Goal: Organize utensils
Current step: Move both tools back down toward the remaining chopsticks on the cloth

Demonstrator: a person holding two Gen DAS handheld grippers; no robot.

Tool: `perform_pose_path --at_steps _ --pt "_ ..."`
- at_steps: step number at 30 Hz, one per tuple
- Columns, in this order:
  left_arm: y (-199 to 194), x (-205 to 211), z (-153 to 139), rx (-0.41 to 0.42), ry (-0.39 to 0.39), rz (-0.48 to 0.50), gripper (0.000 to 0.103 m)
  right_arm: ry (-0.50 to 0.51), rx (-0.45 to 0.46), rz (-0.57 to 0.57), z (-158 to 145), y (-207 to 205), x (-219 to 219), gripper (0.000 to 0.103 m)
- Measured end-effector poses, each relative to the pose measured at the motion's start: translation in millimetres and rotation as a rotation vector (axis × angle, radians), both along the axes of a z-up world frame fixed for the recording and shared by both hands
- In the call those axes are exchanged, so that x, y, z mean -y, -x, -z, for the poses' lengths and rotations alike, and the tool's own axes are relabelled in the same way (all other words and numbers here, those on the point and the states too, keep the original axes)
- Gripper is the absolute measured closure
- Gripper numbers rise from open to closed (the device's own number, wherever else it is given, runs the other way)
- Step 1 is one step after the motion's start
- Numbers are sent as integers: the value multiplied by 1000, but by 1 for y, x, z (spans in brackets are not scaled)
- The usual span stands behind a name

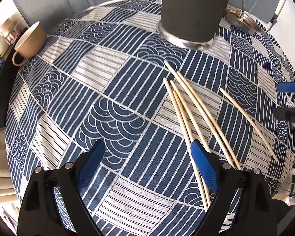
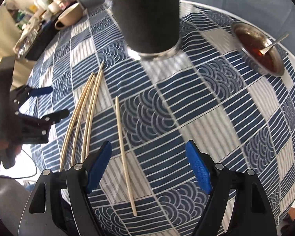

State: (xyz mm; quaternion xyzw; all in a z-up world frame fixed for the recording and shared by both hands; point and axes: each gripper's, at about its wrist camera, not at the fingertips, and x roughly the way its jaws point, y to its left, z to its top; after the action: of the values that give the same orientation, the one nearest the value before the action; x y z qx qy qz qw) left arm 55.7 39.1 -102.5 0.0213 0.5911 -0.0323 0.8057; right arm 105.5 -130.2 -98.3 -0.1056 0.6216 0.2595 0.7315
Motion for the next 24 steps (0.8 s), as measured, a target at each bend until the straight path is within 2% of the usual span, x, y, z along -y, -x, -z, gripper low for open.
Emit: perform_pose_path --at_steps 10,16,24 --pt "-1 2 8 -16 14 -8 16 91 13 -92 14 15 -27 30" --pt "-5 8 12 -18 -11 7 14 145 24 -123 20 16 -40 30" --pt "-6 1 15 -62 -10 -13 12 169 35 -158 22 11 -58 30"
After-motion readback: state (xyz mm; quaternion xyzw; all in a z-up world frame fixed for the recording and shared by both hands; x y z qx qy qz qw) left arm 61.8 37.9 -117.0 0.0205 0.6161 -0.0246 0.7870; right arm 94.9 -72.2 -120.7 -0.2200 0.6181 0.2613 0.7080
